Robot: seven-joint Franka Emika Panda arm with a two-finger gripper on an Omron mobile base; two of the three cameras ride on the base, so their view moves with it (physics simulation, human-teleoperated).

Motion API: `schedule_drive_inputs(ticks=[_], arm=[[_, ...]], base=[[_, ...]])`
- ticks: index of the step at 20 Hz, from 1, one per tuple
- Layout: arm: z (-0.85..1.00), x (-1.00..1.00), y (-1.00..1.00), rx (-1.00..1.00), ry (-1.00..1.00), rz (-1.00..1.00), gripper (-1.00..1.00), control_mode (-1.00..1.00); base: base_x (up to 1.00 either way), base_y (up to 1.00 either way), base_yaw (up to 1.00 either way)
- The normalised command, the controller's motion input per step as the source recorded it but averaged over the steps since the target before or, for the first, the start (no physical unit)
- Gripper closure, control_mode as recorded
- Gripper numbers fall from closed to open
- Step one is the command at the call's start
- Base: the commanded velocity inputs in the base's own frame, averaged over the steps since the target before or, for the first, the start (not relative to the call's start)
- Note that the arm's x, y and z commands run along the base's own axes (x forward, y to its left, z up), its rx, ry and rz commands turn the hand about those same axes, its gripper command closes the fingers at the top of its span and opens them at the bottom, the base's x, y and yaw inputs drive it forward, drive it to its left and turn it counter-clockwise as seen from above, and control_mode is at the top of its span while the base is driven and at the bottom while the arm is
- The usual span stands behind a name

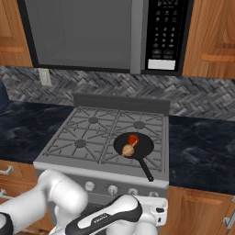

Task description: Place the pan on the front right burner on the stove. Then place the tomato and the onion in the pan and turn on the front right burner.

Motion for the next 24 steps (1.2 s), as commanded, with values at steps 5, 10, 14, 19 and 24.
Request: schedule_drive_inputs(ticks=[5,10,14,19,24], arm=[[-0.37,0.24,-0.25,0.00,0.00,0.01,-1.00,-1.00],[-0.37,0.15,-0.20,0.00,0.00,0.01,-1.00,-1.00],[-0.36,0.01,-0.16,-0.01,0.00,0.00,-1.00,-1.00],[-0.31,0.01,-0.04,-0.02,0.00,0.00,-1.00,-1.00],[-0.21,0.17,0.00,-0.03,0.00,0.00,-1.00,-1.00]], base=[[0.00,0.00,0.00],[0.00,0.00,0.00],[0.00,0.00,0.00],[0.00,0.00,0.00],[0.00,0.00,0.00]])
